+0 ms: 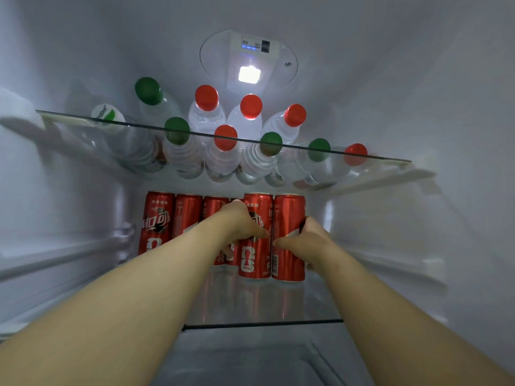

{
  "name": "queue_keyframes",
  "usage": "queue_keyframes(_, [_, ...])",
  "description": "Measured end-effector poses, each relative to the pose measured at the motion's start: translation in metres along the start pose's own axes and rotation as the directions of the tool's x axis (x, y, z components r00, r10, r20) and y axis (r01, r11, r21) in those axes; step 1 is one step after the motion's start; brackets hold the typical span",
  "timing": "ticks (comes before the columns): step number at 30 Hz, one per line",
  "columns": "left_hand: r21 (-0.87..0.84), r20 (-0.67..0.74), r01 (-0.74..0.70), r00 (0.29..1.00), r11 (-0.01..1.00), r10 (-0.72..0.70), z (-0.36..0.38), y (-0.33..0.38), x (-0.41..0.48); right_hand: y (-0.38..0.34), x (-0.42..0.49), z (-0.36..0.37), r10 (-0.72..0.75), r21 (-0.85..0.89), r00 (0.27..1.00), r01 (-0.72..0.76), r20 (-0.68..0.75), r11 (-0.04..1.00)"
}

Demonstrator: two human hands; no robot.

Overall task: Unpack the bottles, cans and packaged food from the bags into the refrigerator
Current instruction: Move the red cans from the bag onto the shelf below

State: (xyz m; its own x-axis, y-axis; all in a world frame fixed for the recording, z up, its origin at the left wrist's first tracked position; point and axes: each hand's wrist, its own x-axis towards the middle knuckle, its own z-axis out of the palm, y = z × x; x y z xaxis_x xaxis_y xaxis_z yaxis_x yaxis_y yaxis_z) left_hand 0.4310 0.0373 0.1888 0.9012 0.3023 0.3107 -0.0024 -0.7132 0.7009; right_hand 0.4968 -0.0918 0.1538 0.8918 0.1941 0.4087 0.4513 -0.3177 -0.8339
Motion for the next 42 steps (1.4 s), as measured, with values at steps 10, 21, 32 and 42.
queue_keyframes(10, [0.083,0.021,0.030,0.999,0.996,-0.032,0.011,-0.001,0.039,0.001,0.042,0.008,0.091,-0.149,0.996,-0.091,-0.009,0.985])
queue_keyframes(21, [0.359,-0.222,-0.101,0.956,0.928,0.190,0.024,-0.019,0.043,0.019,0.036,0.009,0.007,-0.210,0.999,-0.017,-0.046,0.978])
queue_keyframes(32, [0.632,-0.110,-0.281,0.890,0.722,0.443,0.029,-0.029,0.038,0.014,0.022,0.007,-0.141,-0.252,0.988,0.119,-0.070,0.960])
queue_keyframes(42, [0.730,0.067,-0.277,0.939,0.625,0.338,0.033,-0.028,0.040,0.017,0.021,0.008,-0.075,-0.328,0.992,0.106,0.106,0.939])
